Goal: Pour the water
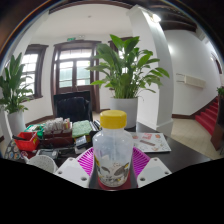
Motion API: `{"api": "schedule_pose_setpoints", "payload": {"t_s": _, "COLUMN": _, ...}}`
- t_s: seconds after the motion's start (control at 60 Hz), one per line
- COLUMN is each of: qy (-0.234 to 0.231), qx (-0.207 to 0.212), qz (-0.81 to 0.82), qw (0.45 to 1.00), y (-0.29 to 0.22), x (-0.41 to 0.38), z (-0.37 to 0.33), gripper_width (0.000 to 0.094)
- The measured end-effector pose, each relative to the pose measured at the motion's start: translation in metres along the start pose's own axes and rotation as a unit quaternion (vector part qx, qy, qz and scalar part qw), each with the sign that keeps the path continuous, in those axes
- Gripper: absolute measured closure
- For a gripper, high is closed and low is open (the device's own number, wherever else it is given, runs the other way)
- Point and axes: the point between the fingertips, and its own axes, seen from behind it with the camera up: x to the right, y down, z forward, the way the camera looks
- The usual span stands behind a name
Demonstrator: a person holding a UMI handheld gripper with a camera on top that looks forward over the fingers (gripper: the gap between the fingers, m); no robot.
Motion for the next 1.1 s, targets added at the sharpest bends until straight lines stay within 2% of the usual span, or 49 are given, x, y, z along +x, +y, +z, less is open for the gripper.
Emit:
{"api": "schedule_pose_setpoints", "payload": {"t_s": 0.083, "qy": 0.001, "qx": -0.007, "qz": -0.016, "qw": 1.0, "y": 0.0, "x": -0.001, "z": 0.001, "gripper_width": 0.044}}
{"api": "schedule_pose_setpoints", "payload": {"t_s": 0.183, "qy": 0.004, "qx": -0.013, "qz": -0.023, "qw": 1.0, "y": 0.002, "x": -0.002, "z": 0.001, "gripper_width": 0.0355}}
{"api": "schedule_pose_setpoints", "payload": {"t_s": 0.283, "qy": 0.014, "qx": -0.041, "qz": -0.056, "qw": 0.997, "y": 0.013, "x": 0.005, "z": -0.005, "gripper_width": 0.0196}}
{"api": "schedule_pose_setpoints", "payload": {"t_s": 0.333, "qy": 0.003, "qx": -0.054, "qz": -0.065, "qw": 0.996, "y": 0.019, "x": 0.002, "z": -0.013, "gripper_width": 0.0152}}
{"api": "schedule_pose_setpoints", "payload": {"t_s": 0.533, "qy": 0.002, "qx": -0.07, "qz": -0.072, "qw": 0.995, "y": 0.028, "x": -0.001, "z": -0.084, "gripper_width": 0.015}}
{"api": "schedule_pose_setpoints", "payload": {"t_s": 0.667, "qy": -0.021, "qx": -0.073, "qz": -0.045, "qw": 0.996, "y": 0.02, "x": -0.01, "z": -0.152, "gripper_width": 0.0148}}
{"api": "schedule_pose_setpoints", "payload": {"t_s": 0.867, "qy": -0.07, "qx": -0.055, "qz": -0.006, "qw": 0.996, "y": -0.02, "x": -0.035, "z": -0.248, "gripper_width": 0.0158}}
{"api": "schedule_pose_setpoints", "payload": {"t_s": 1.1, "qy": -0.093, "qx": -0.034, "qz": -0.037, "qw": 0.994, "y": -0.044, "x": -0.055, "z": -0.315, "gripper_width": 0.016}}
